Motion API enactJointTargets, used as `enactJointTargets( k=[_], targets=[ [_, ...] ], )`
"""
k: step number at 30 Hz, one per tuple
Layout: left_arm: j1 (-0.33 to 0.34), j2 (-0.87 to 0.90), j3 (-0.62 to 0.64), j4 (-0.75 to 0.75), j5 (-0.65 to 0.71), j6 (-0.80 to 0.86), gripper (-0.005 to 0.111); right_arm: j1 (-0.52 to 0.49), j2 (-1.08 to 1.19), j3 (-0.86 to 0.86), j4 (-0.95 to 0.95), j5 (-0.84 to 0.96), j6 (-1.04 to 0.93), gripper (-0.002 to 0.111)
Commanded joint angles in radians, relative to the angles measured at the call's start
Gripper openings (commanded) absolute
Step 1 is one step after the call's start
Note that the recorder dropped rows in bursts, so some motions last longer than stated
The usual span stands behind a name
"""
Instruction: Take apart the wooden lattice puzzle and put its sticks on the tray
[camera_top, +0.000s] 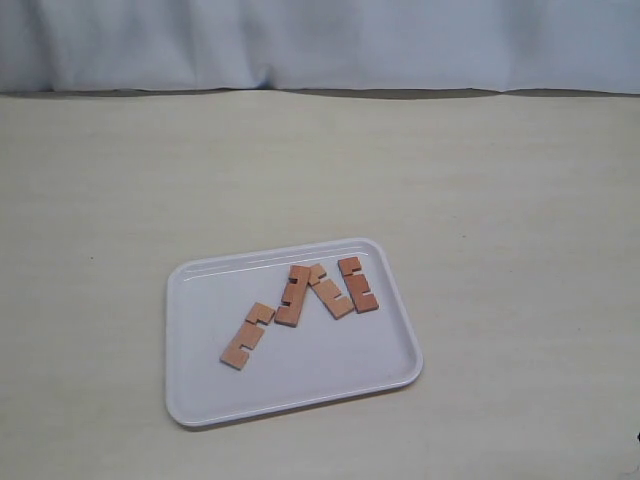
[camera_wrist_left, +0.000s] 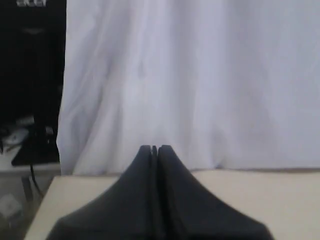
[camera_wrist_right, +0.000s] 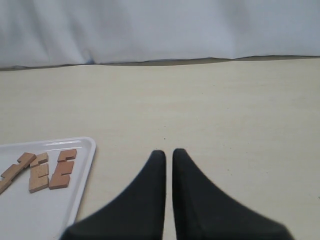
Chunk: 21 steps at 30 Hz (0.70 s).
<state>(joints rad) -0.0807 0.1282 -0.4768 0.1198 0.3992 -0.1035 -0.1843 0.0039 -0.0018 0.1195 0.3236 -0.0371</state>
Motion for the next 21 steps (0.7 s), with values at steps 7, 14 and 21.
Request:
enactJointTargets(
  k=[7,14,21],
  targets=[
    [-0.011,-0.128,0.033,0.020,-0.049,0.001,0.000,0.003,-0.004,0.002,0.000,0.005,-0.001,0.005],
    [-0.013,-0.128,0.033,-0.066,-0.043,-0.008,0.000,0.003,-0.004,0.002,0.000,0.005,-0.001,0.005],
    [-0.013,-0.128,0.124,-0.184,-0.106,-0.007,0.000,0.003,-0.004,0.002,0.000,0.005,-0.001,0.005]
  ],
)
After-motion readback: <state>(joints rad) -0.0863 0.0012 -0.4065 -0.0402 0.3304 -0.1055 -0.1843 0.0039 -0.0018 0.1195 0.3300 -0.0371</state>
